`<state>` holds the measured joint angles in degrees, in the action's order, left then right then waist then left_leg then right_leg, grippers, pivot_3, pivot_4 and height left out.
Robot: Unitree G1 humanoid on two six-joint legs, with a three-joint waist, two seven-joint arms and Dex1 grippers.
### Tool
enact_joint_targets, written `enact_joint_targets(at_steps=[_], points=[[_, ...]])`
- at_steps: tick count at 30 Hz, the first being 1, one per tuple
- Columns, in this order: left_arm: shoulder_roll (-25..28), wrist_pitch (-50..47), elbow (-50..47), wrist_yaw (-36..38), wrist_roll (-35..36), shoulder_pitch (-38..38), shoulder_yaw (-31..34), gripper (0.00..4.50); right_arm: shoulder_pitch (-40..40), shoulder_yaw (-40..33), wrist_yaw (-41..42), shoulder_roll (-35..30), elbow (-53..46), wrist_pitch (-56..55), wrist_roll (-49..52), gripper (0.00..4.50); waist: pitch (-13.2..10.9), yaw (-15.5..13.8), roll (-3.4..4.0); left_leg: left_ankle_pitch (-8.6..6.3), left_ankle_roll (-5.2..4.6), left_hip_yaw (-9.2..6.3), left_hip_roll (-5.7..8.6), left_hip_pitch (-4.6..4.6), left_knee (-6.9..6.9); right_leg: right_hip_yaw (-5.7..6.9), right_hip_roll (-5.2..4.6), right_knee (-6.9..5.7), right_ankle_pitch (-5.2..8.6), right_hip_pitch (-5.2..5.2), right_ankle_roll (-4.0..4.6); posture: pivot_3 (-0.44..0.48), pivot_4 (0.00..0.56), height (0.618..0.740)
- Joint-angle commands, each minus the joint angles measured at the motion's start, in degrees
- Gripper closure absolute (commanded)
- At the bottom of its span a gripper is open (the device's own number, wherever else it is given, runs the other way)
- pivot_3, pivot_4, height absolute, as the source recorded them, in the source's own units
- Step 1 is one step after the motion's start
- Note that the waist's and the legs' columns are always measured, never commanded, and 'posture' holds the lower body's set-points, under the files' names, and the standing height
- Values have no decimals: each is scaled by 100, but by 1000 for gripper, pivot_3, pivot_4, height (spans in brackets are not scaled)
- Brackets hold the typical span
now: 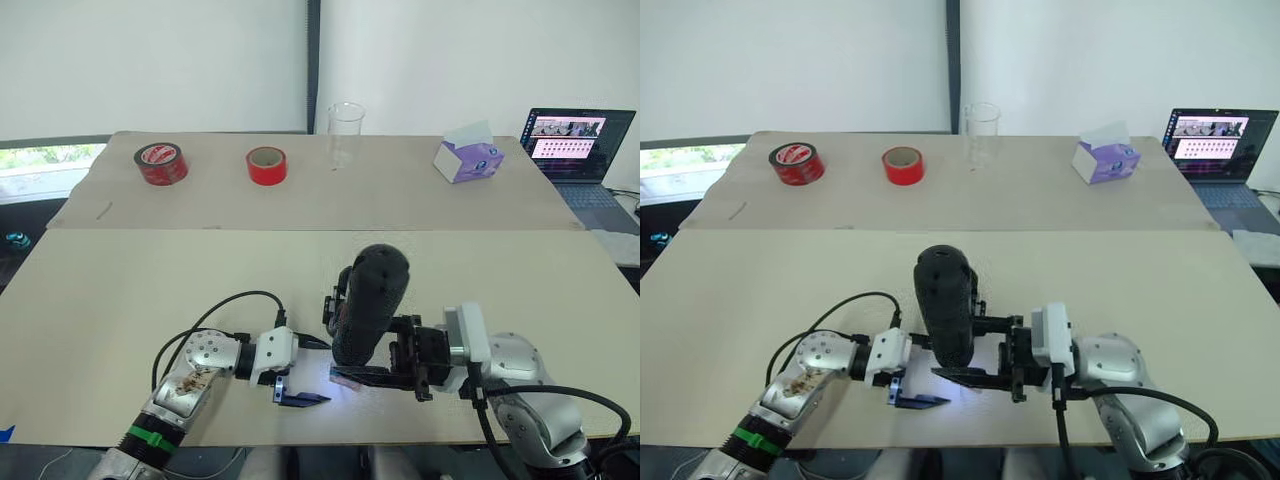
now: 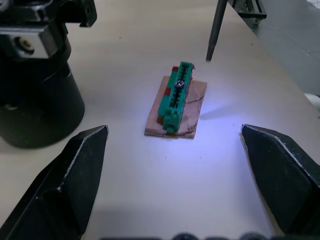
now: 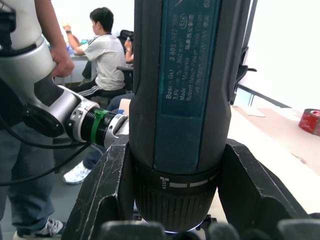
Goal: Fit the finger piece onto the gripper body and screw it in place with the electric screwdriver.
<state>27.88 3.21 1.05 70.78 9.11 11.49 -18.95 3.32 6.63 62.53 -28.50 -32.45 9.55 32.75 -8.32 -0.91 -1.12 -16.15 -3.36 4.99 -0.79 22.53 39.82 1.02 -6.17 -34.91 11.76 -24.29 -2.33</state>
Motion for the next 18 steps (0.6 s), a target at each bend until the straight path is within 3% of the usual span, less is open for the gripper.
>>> enact_joint_targets(at_steps=[1,7,18], points=[[-174,-165,128,10,-72,38,-336,19,32,-87,34,-19,-93,-275,46,2584,0,-19,0,-1,-1,0,2,0,1,-1,-1,1,0,2,0,0,150,740],[-390,-262,275,-55,-128,215,-466,19,47,-140,-12,-51,44,-337,0,2584,1,-66,1,-2,-5,1,5,0,9,-3,-3,3,4,7,7,0,150,740],[-199,-387,165,-104,-152,147,-375,19,150,-192,-15,-82,311,-438,-85,2584,1,-59,1,-2,-5,0,3,-3,9,-2,-1,-1,3,6,5,0,150,740]])
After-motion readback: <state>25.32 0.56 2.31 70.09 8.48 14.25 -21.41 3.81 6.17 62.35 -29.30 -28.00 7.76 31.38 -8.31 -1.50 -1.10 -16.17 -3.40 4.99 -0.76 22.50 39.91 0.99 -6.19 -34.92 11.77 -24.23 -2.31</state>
